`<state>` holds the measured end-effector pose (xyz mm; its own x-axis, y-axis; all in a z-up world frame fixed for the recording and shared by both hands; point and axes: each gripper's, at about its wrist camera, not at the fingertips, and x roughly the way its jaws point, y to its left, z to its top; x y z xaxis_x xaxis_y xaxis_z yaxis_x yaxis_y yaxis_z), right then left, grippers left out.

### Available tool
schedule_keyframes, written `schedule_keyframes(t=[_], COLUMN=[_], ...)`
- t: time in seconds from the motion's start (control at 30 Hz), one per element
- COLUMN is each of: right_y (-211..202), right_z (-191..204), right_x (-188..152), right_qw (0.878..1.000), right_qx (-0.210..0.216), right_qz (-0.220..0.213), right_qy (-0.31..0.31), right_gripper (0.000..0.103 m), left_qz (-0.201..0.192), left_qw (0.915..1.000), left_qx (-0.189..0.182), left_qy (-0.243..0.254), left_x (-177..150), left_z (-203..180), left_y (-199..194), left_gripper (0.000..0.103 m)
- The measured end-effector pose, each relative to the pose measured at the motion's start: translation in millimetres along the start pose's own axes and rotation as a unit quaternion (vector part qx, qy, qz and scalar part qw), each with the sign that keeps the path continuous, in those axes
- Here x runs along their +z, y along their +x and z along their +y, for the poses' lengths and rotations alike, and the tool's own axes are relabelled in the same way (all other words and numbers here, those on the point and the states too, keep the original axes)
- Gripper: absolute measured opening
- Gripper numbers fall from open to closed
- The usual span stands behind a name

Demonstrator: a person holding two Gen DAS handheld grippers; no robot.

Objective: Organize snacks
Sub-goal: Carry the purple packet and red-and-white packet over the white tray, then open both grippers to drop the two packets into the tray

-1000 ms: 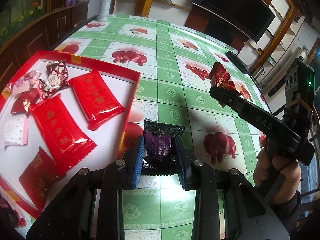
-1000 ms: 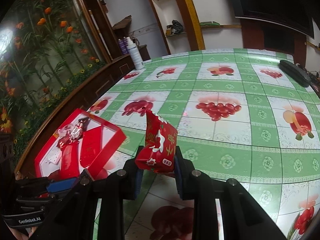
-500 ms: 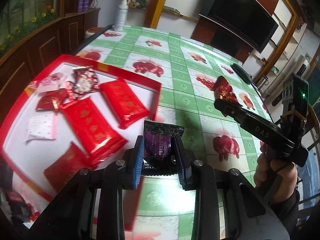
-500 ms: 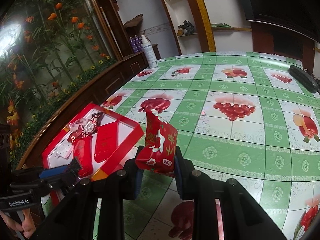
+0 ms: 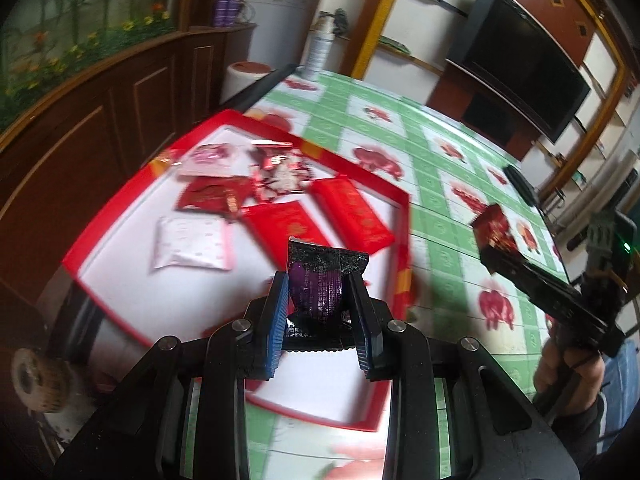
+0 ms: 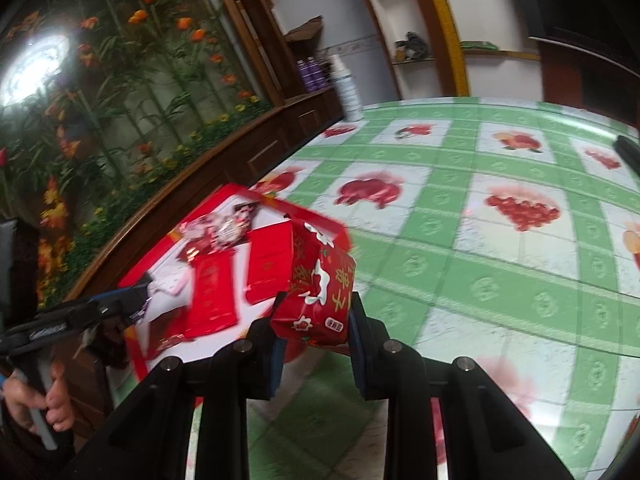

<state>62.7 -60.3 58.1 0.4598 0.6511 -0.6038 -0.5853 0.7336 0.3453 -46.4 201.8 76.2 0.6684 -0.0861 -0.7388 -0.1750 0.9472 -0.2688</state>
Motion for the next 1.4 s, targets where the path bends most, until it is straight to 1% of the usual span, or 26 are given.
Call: schedule_keyframes(t=[0.13,0.23,0.5,0.63,0.77,0.83,0.9,0.97,1.03,1.07,1.27,1.4], right_y=[7,14,21,24,29,33,38,42,46,48,58,65], right_z=[19,32,61,73,83,88,94,99,105,108,125,131], right_x=[-8,-15,-29,-34,-38,-40,-41,-43,-44,-45,-48,-53], right_qw=[1.0,0.999,0.995,0.993,0.991,0.99,0.989,0.987,0.986,0.985,0.981,0.979], right_qx=[0.012,0.022,0.057,0.07,0.083,0.086,0.086,0.086,0.087,0.087,0.096,0.092], right_qz=[0.014,0.029,0.051,0.059,0.071,0.078,0.084,0.091,0.098,0.1,0.115,0.125], right_qy=[-0.024,-0.038,-0.066,-0.077,-0.082,-0.085,-0.091,-0.097,-0.103,-0.106,-0.125,-0.135], right_gripper=[0.03,0.03,0.03,0.03,0.03,0.03,0.03,0.03,0.03,0.03,0.029,0.029], left_qz=[-0.001,0.007,0.021,0.031,0.035,0.036,0.034,0.027,0.021,0.019,0.017,0.018], left_qw=[0.9996,0.999,0.9977,0.9971,0.9968,0.9964,0.9957,0.9948,0.9929,0.9926,0.9922,0.9926], left_qx=[0.026,0.036,0.049,0.041,0.042,0.042,0.051,0.069,0.099,0.104,0.114,0.109], left_qy=[-0.015,-0.025,-0.042,-0.057,-0.059,-0.064,-0.07,-0.07,-0.063,-0.06,-0.049,-0.05], left_x=[0,-3,-7,-7,-6,-4,-3,-1,-1,-2,-2,-2], left_z=[17,27,43,50,52,55,59,63,66,66,63,64], left_y=[1,5,16,23,28,29,29,29,29,29,34,35], left_gripper=[0.029,0.029,0.029,0.029,0.029,0.029,0.029,0.029,0.029,0.029,0.029,0.029])
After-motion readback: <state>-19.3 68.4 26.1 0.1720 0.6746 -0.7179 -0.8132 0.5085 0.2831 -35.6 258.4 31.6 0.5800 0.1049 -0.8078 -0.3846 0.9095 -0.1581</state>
